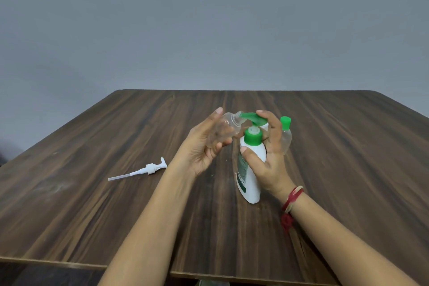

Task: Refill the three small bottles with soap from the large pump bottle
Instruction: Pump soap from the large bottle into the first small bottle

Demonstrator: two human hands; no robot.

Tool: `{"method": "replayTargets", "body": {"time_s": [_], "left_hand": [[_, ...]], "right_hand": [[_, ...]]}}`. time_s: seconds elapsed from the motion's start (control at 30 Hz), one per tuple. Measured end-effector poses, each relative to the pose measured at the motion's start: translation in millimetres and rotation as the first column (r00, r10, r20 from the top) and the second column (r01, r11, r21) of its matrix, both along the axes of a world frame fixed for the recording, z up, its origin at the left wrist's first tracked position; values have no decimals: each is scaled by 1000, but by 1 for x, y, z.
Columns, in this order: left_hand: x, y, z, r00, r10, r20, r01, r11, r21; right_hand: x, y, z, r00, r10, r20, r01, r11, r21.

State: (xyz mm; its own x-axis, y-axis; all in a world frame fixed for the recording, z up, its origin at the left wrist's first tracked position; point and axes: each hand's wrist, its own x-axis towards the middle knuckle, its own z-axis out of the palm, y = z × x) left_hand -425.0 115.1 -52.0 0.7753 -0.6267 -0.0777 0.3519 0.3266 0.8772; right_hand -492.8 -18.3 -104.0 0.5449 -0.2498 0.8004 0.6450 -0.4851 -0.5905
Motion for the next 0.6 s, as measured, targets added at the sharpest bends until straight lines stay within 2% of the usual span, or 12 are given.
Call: {"method": "replayTargets", "body": {"time_s": [0.17,0.33,0.47,0.53,0.6], "left_hand": [[2,2,0,1000,12,28,-13,1000,24],[5,1,-2,1000,4,23,-5,999,32],[7,2,-3,998,20,67,-27,996,91],[9,5,-3,998,-44,55,42,998,41],[16,14,-4,983,-182,-9,181,980,-78]], "right_hand": [[1,2,2,1000,-1,-14,1,1000,27],[0,-1,0,997,-39,-69,38,999,-18],[0,0,3,997,8,-73,-8,1000,2],[-1,2,5,998,34,-50,-32,999,25],[-1,2,6,998,55,-41,-53,998,45]]}}
